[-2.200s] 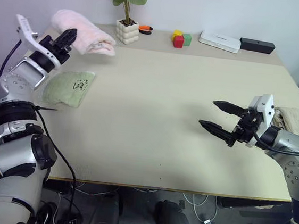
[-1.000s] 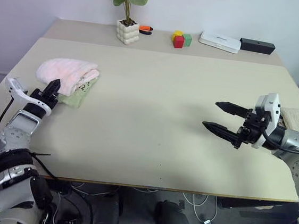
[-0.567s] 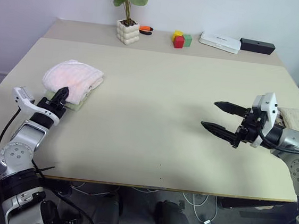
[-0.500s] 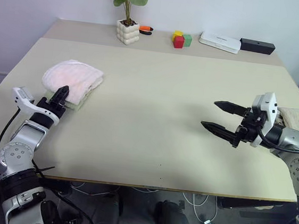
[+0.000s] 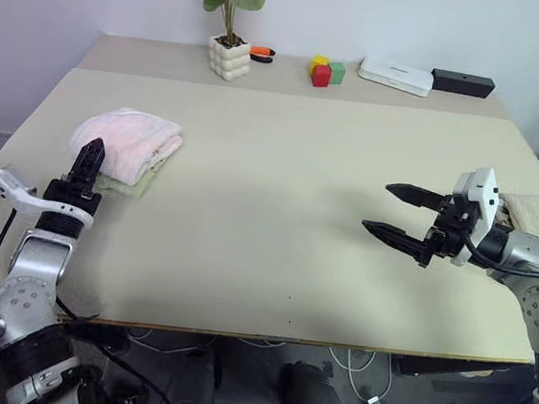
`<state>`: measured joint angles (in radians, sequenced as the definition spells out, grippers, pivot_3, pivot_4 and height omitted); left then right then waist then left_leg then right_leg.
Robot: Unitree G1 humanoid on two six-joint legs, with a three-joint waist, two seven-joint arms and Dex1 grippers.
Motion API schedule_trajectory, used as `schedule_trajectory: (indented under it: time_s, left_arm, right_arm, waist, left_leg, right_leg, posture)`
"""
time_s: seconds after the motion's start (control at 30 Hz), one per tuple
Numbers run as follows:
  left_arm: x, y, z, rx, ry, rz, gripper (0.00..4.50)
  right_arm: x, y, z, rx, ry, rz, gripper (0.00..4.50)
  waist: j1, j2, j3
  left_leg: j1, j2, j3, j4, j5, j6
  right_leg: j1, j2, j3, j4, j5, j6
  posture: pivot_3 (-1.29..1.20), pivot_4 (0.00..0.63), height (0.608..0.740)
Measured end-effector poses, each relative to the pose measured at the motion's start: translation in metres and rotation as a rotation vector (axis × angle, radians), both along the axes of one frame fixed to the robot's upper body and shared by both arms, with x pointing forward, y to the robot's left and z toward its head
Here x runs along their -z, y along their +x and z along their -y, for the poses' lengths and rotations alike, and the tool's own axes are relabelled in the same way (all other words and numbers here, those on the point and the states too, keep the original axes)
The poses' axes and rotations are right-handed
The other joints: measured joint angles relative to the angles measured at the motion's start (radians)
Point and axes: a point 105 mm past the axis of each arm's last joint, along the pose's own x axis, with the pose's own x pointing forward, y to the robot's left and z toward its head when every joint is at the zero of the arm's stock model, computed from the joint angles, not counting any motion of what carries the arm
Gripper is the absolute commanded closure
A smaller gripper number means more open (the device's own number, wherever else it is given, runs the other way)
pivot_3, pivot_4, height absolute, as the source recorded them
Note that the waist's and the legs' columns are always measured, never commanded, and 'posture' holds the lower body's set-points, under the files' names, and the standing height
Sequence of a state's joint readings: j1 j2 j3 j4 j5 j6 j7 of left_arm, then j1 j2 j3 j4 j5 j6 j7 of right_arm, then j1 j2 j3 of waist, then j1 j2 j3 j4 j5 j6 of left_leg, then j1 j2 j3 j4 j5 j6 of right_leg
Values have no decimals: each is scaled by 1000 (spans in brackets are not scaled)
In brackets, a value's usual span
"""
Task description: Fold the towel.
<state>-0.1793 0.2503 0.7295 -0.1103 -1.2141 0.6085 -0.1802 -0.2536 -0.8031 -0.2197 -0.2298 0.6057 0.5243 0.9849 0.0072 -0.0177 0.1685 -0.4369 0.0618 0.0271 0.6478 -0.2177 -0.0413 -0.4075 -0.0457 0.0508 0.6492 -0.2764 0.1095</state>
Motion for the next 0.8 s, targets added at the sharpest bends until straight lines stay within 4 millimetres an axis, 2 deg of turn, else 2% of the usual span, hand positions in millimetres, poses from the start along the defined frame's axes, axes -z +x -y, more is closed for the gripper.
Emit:
schedule_trajectory:
  time_s: [0.07,0.17,0.27,0.33,0.4,0.47,0.53,0.6,0.67,0.8]
  left_arm:
    - [4,-13,-1,-17,-19,-9,26]
    - [15,-31,-13,-86,-32,-52,26]
    - [34,-51,-19,-82,75,-133,26]
    - [40,-61,0,54,220,-162,26]
    - [32,-63,32,235,291,-101,26]
    - [16,-59,64,407,365,-21,26]
    - [-14,-49,87,514,411,106,26]
    - [-33,-41,99,560,446,176,26]
    - [-43,-34,109,611,496,217,26]
    - [-45,-15,135,739,681,237,26]
  right_arm:
    - [0,0,0,0,-2,0,0]
    - [1,0,0,-2,-3,0,0]
    - [1,0,0,-4,1,2,0]
    - [2,1,1,0,10,-8,0]
    - [3,1,0,-5,21,-9,0]
    - [1,2,-2,-16,32,-5,0]
    - [1,3,-1,-13,41,-8,0]
    - [2,4,-1,-13,48,-9,0]
    - [4,5,1,-2,65,-16,0]
    - [5,3,12,31,99,-11,0]
  waist:
    - [-1,0,0]
    - [-2,0,0]
    - [-4,0,0]
    - [1,-1,0]
    - [9,0,0]
    - [7,-1,0]
    - [4,-1,-1]
    - [2,-1,-1]
    - [-3,0,-1]
    - [0,0,-1]
  left_leg:
    - [0,0,0,0,0,0]
    - [0,0,0,0,0,0]
    - [1,0,1,0,0,0]
    - [0,0,1,0,0,0]
    - [0,0,1,0,0,-1]
    - [1,0,1,0,-1,-1]
    - [0,1,3,0,0,-1]
    - [0,1,4,-1,0,-1]
    - [0,1,4,-2,-1,1]
    - [1,1,3,-2,-1,1]
  right_leg:
    - [0,0,0,0,0,0]
    - [0,0,0,0,-1,-1]
    - [0,0,0,-1,-2,-3]
    - [0,-1,0,-2,-3,-5]
    - [-1,-3,0,-3,-3,-6]
    - [-2,-3,0,-5,-2,-7]
    - [0,-4,0,-5,-2,-8]
    - [0,-3,0,-5,-2,-8]
    - [0,-1,1,-4,-2,-7]
    - [-1,1,1,-3,-2,-7]
  posture:
    - [0,150,740]
    - [0,150,740]
    - [0,150,740]
    - [0,150,740]
    - [0,150,740]
    - [0,150,740]
    - [0,150,740]
    - [0,150,740]
    - [0,150,740]
    - [0,150,740]
